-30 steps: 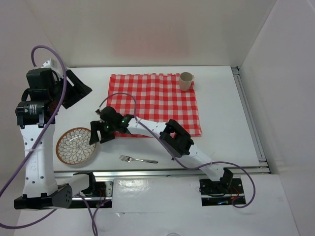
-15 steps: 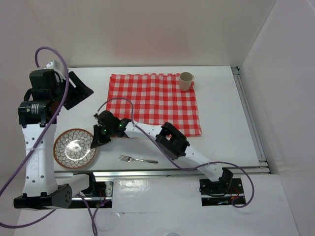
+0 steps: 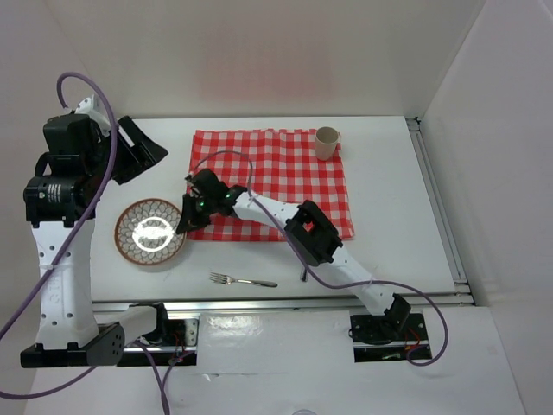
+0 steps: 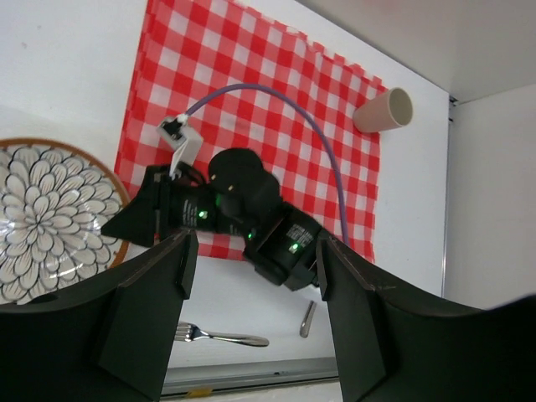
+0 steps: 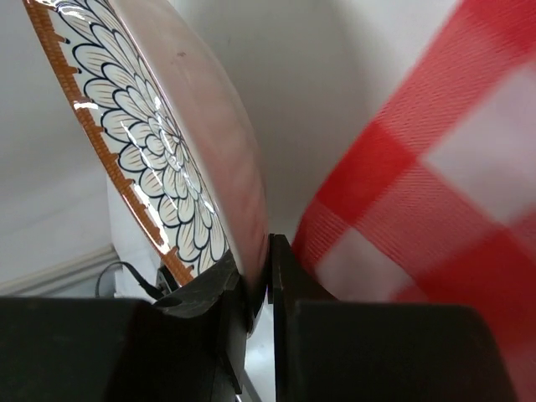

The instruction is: Set the dinner table for one person

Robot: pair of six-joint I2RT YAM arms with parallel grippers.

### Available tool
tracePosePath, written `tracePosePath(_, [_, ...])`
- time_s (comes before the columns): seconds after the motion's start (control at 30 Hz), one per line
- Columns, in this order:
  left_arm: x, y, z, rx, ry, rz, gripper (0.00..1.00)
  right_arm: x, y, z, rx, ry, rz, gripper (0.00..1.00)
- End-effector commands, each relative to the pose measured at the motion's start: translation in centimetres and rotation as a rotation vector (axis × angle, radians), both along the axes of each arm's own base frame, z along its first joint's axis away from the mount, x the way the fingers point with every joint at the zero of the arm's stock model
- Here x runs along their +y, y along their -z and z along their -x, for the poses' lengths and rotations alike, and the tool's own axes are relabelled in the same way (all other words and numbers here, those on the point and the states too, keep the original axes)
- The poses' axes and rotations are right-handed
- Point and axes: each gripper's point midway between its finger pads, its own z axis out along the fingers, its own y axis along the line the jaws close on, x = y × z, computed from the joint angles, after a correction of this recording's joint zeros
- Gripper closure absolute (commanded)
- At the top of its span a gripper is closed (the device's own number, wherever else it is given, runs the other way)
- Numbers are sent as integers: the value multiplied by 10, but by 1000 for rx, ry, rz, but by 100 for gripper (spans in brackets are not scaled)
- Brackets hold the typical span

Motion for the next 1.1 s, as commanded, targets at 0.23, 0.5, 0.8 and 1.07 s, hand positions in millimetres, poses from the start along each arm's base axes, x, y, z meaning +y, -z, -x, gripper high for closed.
tracePosePath(0.23, [-16, -42, -8, -120, 66, 42, 24, -89, -213, -94, -255, 213, -205, 100])
tracePosePath(0.5, [-16, -25, -19, -88, 66, 46, 24, -156, -218, -116, -242, 321, -126, 100])
tracePosePath(0.8, [-17, 5, -29, -36, 73, 54, 24, -251, -171, -159, -154, 561, 67, 100])
tracePosePath(1.07, [-21, 75, -40, 123, 105, 71, 27, -298, -132, -171, -55, 635, 99, 100])
